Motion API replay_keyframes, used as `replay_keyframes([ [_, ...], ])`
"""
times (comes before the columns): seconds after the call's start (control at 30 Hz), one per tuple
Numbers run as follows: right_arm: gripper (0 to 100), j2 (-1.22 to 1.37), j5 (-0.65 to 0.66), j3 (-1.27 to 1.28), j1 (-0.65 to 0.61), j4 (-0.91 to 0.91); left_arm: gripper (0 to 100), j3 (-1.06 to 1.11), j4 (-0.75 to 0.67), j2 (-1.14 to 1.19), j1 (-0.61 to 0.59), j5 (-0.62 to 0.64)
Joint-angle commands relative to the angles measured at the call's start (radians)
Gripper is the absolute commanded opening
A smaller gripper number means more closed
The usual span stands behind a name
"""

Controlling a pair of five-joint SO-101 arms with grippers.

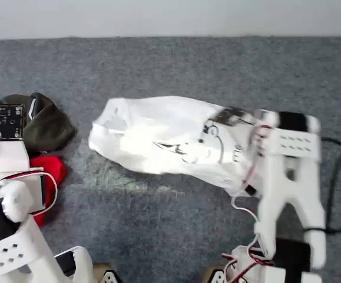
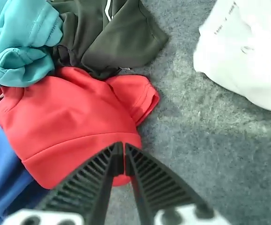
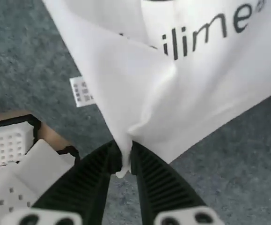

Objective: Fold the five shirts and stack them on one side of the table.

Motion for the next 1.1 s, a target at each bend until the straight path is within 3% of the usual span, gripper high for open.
replay_keyframes([
  [0.0,0.9,-0.059,0.092,0.026,0.148,-0.048,1,-0.005,0.011,-0.009,0.005,0.003],
  [0.27,0.9,-0.058,0.213,0.043,0.360,-0.186,2,-0.008,0.011,-0.009,0.006,0.002],
  [0.57,0.9,-0.067,0.209,0.043,0.361,-0.156,2,-0.010,0.012,-0.009,0.008,0.002],
  [0.8,1.0,-0.068,0.204,0.041,0.361,-0.071,2,-0.004,0.012,-0.051,0.175,0.008],
  [0.9,6.9,-0.068,0.150,0.037,0.364,-0.071,2,-0.002,0.012,-0.051,0.209,0.008],
  [1.07,25.8,-0.082,-0.002,0.006,0.377,-0.039,13,-0.007,0.011,0.031,0.285,0.006],
])
